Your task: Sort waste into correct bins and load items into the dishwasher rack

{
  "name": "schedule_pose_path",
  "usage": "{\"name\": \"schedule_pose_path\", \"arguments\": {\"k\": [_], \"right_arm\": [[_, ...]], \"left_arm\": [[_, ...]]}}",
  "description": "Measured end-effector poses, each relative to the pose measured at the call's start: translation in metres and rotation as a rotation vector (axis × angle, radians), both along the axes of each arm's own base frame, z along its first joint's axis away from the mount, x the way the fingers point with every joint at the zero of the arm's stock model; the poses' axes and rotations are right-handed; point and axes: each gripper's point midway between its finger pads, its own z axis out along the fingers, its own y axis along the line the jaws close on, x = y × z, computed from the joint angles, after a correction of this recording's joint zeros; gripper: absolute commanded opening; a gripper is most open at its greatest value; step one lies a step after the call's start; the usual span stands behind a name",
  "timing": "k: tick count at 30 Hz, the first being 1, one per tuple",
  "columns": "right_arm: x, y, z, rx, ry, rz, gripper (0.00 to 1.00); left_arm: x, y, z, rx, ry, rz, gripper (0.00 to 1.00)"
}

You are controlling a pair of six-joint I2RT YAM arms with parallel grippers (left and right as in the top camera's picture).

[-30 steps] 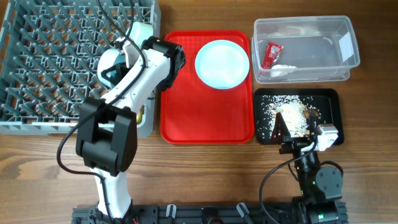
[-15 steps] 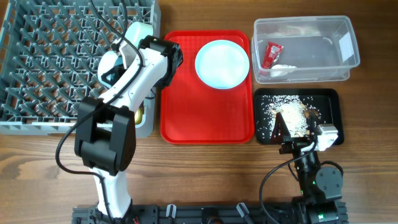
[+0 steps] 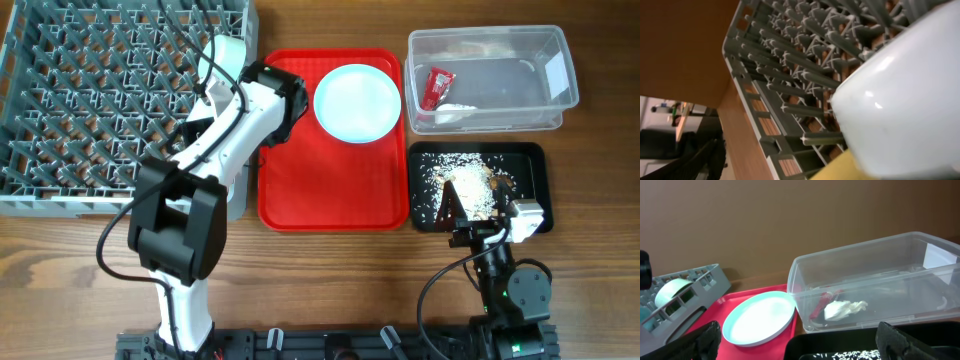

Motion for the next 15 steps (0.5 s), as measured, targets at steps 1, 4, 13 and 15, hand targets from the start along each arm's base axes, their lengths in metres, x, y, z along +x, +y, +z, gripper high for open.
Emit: {"name": "schedule_pose_path", "arguments": {"k": [1, 4, 13, 15], "right_arm": [[0.0, 0.0, 0.0, 0.0, 0.0, 0.0, 1.0], [0.0, 0.0, 0.0, 0.0, 0.0, 0.0, 1.0], [0.0, 0.0, 0.0, 0.0, 0.0, 0.0, 1.0], [0.0, 0.0, 0.0, 0.0, 0.0, 0.0, 1.0]], "left_arm": [[0.0, -0.004, 0.003, -0.018, 0.001, 0.001, 1.0], [0.007, -0.018, 0.013, -0.087, -0.041, 0.006, 1.0], [0.055, -0.103, 0.028, -0.62, -0.183, -0.155, 0.95], [0.071, -0.129, 0.027, -0.718, -0.182, -0.262, 0.98]]}}
